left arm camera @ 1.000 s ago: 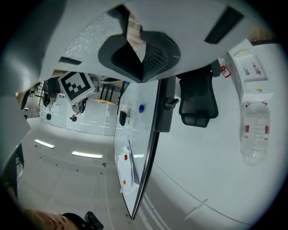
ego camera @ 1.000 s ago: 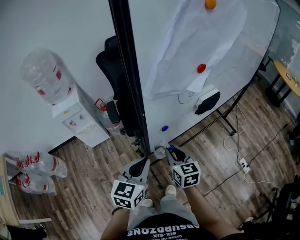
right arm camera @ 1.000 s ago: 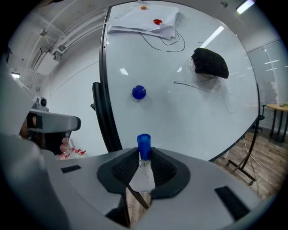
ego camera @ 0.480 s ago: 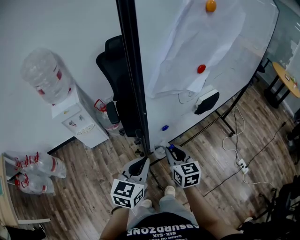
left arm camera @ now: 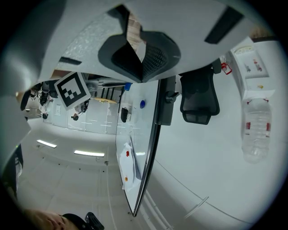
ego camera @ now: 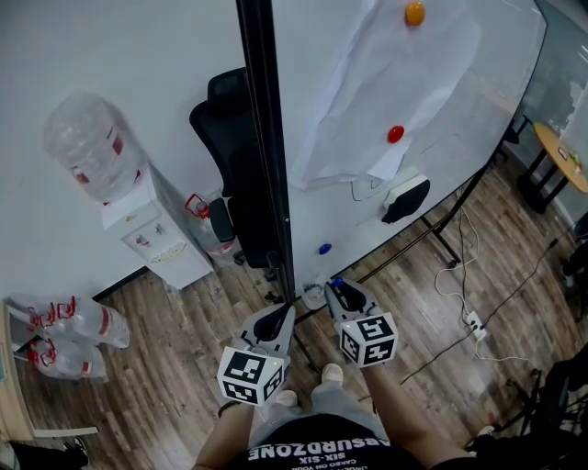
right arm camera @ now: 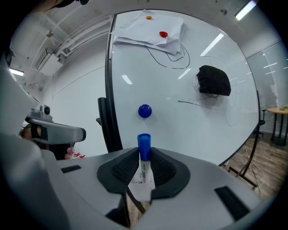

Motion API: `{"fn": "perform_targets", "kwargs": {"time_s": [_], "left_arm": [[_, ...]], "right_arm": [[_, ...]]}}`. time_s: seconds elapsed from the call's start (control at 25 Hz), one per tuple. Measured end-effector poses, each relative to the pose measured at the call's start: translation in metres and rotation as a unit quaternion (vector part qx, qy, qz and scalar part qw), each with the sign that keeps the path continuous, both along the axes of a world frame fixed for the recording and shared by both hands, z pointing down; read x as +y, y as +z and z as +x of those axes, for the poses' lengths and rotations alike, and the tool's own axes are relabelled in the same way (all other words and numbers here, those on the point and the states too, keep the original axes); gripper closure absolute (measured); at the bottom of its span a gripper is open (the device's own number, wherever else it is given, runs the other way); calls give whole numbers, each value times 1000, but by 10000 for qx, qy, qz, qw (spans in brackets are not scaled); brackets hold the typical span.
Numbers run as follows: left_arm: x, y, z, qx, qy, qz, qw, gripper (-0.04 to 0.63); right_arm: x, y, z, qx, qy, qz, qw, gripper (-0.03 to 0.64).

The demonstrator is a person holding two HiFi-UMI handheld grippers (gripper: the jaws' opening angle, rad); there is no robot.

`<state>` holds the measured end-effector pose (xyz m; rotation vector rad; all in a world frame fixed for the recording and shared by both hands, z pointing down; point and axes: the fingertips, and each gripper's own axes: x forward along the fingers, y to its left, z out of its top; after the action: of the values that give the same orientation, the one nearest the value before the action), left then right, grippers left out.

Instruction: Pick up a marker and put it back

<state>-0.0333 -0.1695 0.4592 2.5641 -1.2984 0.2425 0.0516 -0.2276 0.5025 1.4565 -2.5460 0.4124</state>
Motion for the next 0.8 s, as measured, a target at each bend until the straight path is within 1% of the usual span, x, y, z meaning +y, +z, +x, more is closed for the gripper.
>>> {"fn": "perform_targets", "kwargs": {"time_s": [0.8], "left_arm": [[-1, -8, 3, 48, 73, 105, 9999, 588]], "right_arm": [[5, -54, -1, -254, -56, 541, 9982, 541]]}}
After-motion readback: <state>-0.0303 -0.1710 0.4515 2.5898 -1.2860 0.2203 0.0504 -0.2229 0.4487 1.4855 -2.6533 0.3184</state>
